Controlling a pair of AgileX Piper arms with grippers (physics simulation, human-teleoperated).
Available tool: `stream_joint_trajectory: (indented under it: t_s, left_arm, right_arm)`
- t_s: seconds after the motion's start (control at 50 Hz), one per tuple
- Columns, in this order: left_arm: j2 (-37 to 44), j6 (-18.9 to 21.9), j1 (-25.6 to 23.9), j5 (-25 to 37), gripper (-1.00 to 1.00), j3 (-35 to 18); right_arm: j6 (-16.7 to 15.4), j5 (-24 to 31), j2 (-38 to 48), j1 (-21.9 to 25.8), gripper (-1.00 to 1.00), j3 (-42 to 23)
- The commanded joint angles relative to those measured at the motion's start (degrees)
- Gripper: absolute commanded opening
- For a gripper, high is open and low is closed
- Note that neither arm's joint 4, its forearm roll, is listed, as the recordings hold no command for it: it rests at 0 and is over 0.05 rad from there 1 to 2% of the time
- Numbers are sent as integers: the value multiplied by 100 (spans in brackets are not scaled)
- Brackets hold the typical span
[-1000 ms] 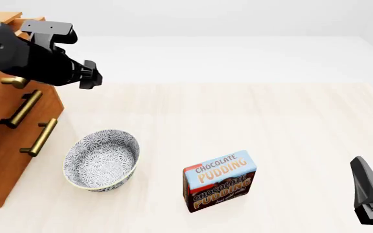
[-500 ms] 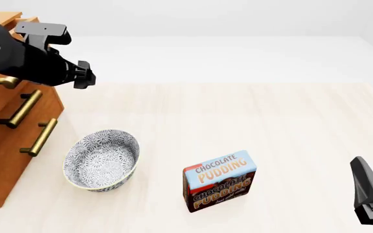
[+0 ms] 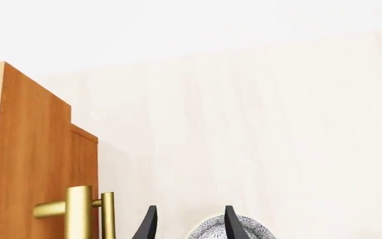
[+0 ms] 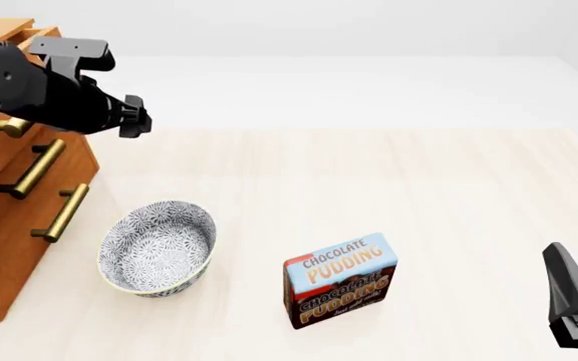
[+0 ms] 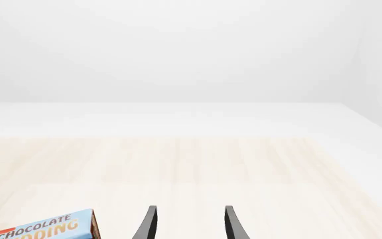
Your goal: Put the butter at the back in the top drawer of the cabinet and close it.
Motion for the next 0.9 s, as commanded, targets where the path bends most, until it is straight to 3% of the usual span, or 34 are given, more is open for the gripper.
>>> stream_joint_trajectory:
  t_s: [0.02, 0.9]
  left_arm:
    - [-70, 10, 7, -3, 100, 9]
    - [-96, 231, 675, -149, 100, 227]
  right_arm:
    - [0, 0, 0, 0, 100, 0]
    - [0, 0, 0, 0, 100, 0]
